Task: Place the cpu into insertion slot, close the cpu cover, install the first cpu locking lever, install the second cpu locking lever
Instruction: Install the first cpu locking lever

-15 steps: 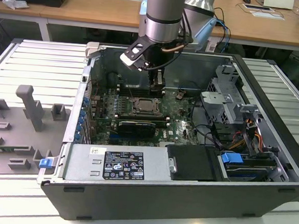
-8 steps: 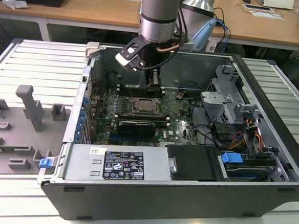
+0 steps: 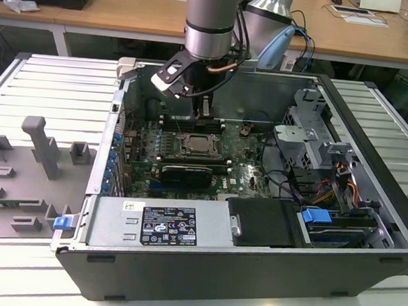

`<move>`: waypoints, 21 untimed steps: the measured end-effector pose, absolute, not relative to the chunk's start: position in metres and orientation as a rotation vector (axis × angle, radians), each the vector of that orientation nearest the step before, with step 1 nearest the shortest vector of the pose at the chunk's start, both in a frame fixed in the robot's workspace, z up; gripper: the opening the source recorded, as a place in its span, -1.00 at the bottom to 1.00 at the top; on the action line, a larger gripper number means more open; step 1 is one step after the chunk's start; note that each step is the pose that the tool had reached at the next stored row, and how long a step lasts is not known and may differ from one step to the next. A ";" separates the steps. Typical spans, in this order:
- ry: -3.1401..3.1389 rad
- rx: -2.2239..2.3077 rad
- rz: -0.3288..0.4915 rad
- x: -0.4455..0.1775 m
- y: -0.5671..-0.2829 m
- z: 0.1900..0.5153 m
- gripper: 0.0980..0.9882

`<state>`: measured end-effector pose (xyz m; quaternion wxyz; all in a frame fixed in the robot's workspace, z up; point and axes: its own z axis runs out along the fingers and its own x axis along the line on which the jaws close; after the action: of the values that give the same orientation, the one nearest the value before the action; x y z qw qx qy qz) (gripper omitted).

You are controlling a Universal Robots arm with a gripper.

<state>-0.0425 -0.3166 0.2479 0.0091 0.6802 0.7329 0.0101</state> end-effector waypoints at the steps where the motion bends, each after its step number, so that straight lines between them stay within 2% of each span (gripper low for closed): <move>1: 2.289 2.125 0.032 -0.043 -0.317 0.248 -0.98; 21: 2.309 2.102 0.032 -0.043 -0.317 0.285 -0.98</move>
<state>-0.0425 -0.3165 0.2848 0.0093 0.6732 0.7394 0.0103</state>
